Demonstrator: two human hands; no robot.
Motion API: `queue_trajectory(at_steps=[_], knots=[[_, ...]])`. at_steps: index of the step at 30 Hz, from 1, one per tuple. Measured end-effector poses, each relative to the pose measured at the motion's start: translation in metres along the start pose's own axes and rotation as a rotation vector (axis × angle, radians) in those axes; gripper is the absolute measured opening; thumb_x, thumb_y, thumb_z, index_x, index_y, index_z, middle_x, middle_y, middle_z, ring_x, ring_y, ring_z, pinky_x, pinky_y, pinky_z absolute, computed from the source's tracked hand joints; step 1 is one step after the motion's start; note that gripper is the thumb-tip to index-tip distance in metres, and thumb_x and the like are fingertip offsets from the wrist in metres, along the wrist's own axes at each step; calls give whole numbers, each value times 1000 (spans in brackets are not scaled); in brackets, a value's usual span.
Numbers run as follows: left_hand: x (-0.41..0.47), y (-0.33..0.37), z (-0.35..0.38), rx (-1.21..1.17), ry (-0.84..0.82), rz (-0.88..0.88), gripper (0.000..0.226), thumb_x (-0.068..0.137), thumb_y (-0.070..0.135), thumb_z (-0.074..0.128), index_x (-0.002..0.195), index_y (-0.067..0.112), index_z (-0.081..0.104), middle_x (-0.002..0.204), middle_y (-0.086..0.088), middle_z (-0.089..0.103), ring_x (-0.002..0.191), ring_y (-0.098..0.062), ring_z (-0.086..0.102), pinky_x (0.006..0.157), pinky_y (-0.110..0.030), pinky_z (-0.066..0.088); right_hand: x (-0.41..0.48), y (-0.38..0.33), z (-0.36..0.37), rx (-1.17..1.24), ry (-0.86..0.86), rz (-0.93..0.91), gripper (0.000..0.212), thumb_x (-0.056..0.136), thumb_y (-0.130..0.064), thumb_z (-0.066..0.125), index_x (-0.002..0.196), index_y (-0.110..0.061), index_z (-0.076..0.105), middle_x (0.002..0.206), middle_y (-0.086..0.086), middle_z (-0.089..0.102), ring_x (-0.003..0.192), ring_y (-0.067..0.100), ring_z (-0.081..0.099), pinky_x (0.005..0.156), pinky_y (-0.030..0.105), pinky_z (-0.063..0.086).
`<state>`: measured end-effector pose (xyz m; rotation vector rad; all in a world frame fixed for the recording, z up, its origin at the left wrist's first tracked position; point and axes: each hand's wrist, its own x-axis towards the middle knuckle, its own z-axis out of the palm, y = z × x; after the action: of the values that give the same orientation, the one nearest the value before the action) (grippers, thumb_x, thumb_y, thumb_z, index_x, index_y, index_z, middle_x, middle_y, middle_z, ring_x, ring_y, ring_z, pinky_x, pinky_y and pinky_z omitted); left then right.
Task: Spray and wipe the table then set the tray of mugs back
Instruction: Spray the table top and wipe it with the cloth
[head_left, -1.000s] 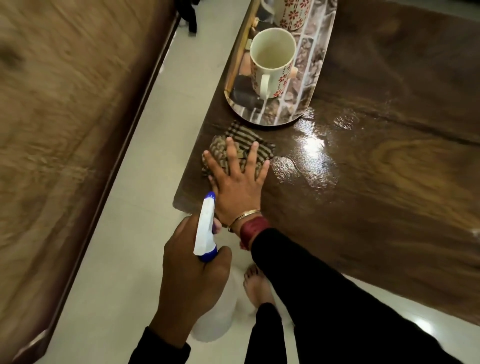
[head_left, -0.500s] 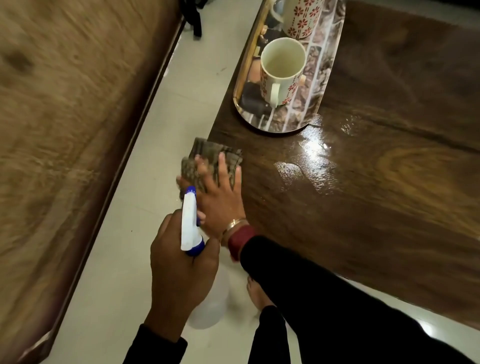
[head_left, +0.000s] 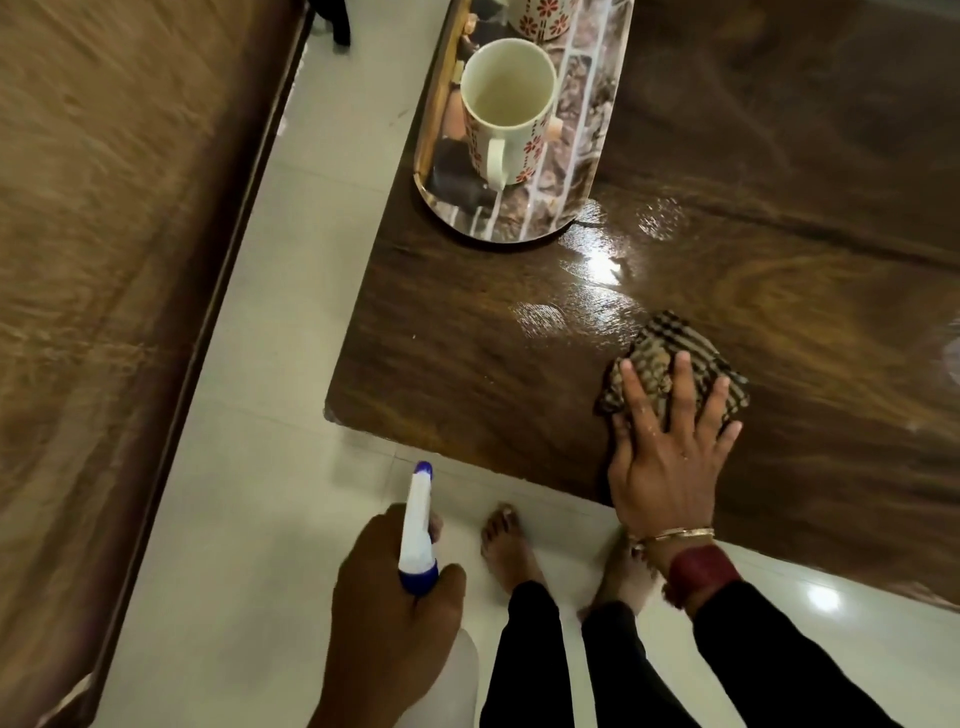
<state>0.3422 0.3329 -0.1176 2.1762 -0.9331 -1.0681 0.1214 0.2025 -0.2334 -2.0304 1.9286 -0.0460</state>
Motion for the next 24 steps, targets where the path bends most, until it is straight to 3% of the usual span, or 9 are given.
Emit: queue_trajectory(at_steps=[5, 9, 12, 14, 15, 16, 18, 21, 24], knots=[[-25, -3, 18, -46, -69, 52, 31, 53, 38, 57, 84, 35, 62, 78, 11, 63, 62, -4, 59, 62, -7, 45, -10, -40, 11, 78, 61, 72, 60, 101, -43, 48, 158, -51, 32, 176, 0, 9, 159, 47, 2, 116, 80, 13], [-17, 6, 28, 80, 46, 156, 61, 56, 28, 74, 104, 57, 52, 90, 22, 65, 83, 11, 60, 83, 2, 39, -41, -57, 23, 53, 15, -166, 70, 97, -39, 63, 158, -54, 31, 176, 0, 12, 159, 46, 0, 117, 78, 6], [-1, 20, 33, 104, 178, 307, 57, 62, 29, 76, 114, 33, 53, 103, 20, 63, 91, 2, 60, 94, -21, 43, -50, -39, 19, 3, -41, -337, 86, 89, -28, 70, 159, -53, 27, 176, -2, 9, 160, 44, 2, 119, 74, 10], [12, 40, 40, 27, 218, 408, 36, 85, 36, 69, 118, 27, 55, 109, 21, 60, 100, -3, 59, 97, -7, 42, -49, -15, 7, -13, -78, -374, 83, 86, -26, 58, 159, -52, 28, 176, -5, 7, 160, 43, 4, 120, 72, 14], [19, 50, 46, 51, 264, 505, 35, 93, 38, 64, 116, 14, 52, 104, 8, 57, 96, -13, 58, 99, -1, 36, -48, 0, 0, -16, -86, -358, 80, 85, -27, 48, 159, -52, 30, 176, -5, 8, 160, 43, 6, 120, 72, 16], [26, 58, 49, 76, 305, 582, 36, 94, 31, 64, 110, 4, 47, 96, -2, 51, 87, -17, 56, 98, 4, 32, -46, 14, -5, -28, -80, -332, 79, 84, -27, 44, 158, -51, 31, 176, -4, 10, 160, 44, 8, 120, 73, 19], [40, 77, 58, 84, 317, 644, 31, 79, 7, 67, 103, 3, 49, 87, -1, 46, 79, -4, 58, 85, 4, 38, -39, 45, -11, -70, -40, -243, 79, 89, -22, 54, 159, -51, 31, 176, -3, 11, 159, 46, 10, 119, 73, 21], [57, 106, 72, 30, 358, 681, 46, 73, -2, 63, 115, 9, 50, 98, -6, 53, 99, 12, 58, 84, 1, 40, -29, 70, -16, -72, -16, -173, 75, 96, -28, 62, 159, -51, 29, 176, -1, 10, 158, 48, 10, 120, 72, 16], [74, 116, 91, -14, 343, 713, 53, 73, -11, 66, 120, 12, 55, 107, -3, 61, 101, 5, 60, 86, -18, 53, -28, 67, -20, -11, -29, -160, 61, 101, -46, 51, 158, -53, 30, 176, -2, 6, 159, 47, 3, 122, 73, 12]])
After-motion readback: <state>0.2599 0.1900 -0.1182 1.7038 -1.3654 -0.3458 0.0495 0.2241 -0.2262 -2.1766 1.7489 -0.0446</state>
